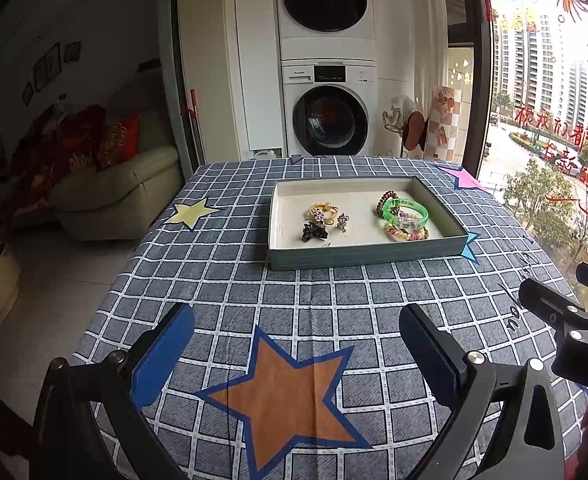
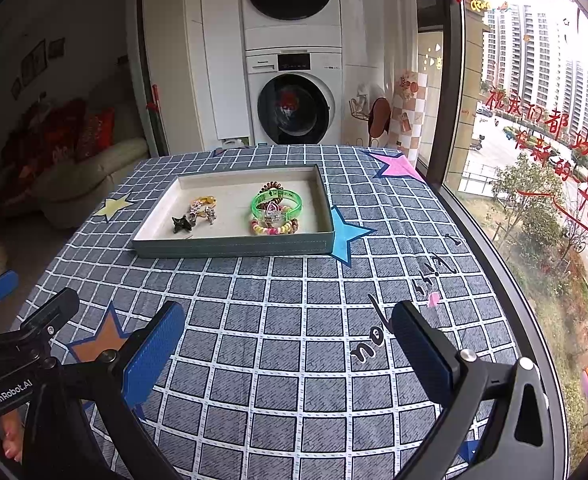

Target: Organize jewelry

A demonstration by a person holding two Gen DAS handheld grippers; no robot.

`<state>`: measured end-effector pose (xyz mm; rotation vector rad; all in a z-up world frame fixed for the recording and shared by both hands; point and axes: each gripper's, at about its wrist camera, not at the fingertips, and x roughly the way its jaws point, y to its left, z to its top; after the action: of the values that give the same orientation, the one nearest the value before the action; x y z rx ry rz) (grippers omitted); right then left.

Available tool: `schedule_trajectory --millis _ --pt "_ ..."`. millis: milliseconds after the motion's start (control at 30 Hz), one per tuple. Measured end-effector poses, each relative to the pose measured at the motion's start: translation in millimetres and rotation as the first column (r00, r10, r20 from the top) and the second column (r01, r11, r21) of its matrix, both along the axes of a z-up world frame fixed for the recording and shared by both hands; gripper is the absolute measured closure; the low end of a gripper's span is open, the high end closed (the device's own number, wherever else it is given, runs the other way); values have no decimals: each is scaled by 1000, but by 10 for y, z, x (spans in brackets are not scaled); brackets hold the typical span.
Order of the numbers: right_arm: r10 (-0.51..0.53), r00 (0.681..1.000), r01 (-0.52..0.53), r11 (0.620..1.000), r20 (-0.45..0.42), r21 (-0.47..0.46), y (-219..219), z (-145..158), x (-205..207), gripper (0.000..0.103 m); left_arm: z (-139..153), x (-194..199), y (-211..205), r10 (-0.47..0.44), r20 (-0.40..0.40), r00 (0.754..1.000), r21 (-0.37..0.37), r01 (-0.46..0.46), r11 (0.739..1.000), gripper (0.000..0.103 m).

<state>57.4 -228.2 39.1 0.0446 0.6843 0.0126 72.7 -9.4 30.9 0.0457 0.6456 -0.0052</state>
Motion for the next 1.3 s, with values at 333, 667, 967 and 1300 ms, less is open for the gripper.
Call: schedule_trajectory --millis 333,667,967,1300 --pt "5 1000 -5 1000 1 1 -5 5 10 0 -19 2 -9 2 -3 1000 2 -2 1000 0" --pt "19 1000 -19 1000 3 -1 21 10 8 0 -33 -3 -1 5 -4 1000 1 -5 1000 0" --pt "22 1000 -22 1000 2 0 24 15 -3 0 -48 8 -5 6 -9 1000 2 -6 1000 0" --pt "27 1000 -27 1000 -5 8 17 11 10 0 -76 25 10 10 -20 1000 0 -10 1000 0"
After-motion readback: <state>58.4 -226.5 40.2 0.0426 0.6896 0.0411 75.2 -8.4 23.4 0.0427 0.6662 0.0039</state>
